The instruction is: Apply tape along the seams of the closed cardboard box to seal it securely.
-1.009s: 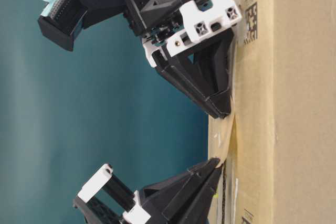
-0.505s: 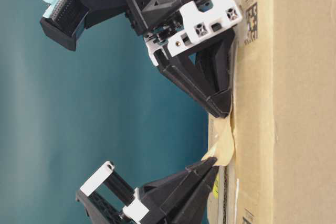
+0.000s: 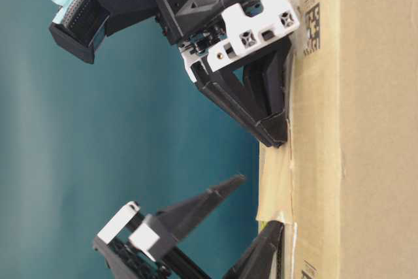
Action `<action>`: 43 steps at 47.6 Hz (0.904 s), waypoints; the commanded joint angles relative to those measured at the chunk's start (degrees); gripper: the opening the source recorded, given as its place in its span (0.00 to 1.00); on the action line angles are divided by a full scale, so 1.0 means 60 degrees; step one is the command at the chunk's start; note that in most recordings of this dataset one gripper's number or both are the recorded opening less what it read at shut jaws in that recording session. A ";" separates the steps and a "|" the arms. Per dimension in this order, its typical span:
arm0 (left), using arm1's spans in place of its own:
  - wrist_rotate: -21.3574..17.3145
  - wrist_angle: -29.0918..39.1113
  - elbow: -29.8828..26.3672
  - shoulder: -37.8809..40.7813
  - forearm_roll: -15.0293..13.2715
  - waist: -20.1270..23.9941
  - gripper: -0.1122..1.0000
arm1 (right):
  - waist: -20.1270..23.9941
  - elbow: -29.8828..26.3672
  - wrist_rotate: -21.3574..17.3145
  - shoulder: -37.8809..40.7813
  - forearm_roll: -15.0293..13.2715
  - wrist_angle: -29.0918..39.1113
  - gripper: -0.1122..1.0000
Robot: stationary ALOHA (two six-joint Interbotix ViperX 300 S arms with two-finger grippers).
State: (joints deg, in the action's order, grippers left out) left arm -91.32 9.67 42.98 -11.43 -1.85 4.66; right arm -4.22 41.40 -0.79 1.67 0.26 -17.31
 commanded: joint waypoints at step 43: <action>0.0029 0.0059 0.0249 -0.0513 -0.0015 0.0205 0.66 | -0.0029 0.0000 0.0015 -0.0176 0.0205 0.0029 0.41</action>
State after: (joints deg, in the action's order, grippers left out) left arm -91.32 9.76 44.47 -13.10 -1.85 5.54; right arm -4.22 41.66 -0.79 1.67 1.32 -17.40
